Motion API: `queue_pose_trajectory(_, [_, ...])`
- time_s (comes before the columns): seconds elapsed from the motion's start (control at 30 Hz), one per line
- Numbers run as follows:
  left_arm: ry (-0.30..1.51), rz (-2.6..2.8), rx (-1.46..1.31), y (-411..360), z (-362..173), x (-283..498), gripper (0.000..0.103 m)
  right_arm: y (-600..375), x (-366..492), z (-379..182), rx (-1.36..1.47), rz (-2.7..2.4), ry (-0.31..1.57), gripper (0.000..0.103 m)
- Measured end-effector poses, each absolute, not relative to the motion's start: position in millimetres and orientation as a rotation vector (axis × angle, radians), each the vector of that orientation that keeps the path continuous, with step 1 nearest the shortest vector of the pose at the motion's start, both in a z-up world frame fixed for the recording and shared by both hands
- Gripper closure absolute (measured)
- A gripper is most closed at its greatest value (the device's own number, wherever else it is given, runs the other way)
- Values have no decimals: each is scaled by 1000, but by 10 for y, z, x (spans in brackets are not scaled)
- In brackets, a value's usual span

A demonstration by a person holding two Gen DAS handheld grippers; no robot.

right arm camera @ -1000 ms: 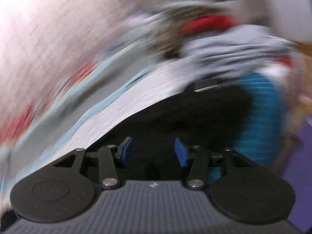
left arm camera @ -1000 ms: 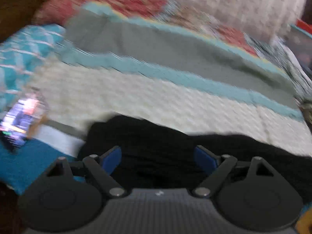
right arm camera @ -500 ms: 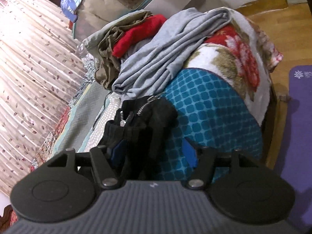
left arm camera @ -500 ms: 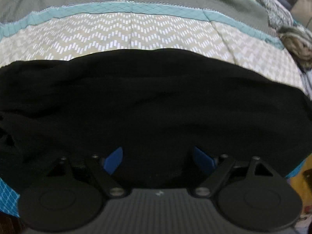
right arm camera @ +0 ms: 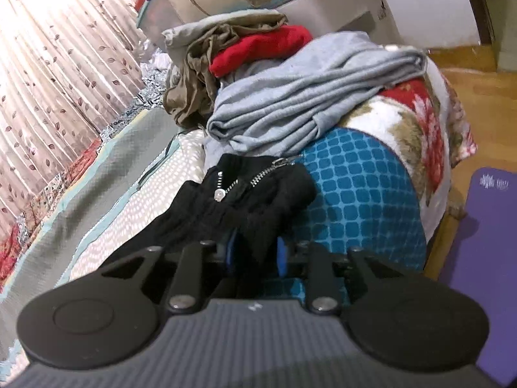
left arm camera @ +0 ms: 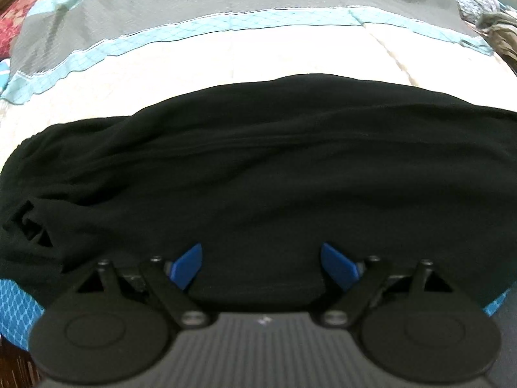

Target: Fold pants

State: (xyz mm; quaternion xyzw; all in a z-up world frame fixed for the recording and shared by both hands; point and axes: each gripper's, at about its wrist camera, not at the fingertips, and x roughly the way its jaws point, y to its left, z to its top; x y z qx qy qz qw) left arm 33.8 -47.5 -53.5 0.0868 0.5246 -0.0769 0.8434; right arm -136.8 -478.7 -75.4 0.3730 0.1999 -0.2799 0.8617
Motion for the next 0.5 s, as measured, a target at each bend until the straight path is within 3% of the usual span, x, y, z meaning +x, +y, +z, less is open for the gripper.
queue_pose_trajectory(0.07, [1106,-143,178,-436,-525,343,18,-4801,-1357,-667,752,-583,431,87])
queue_pose_trajectory(0.5, [1056,-66,171,-265,-470,294,20,-4029,-1190,162,529,-308,334,88])
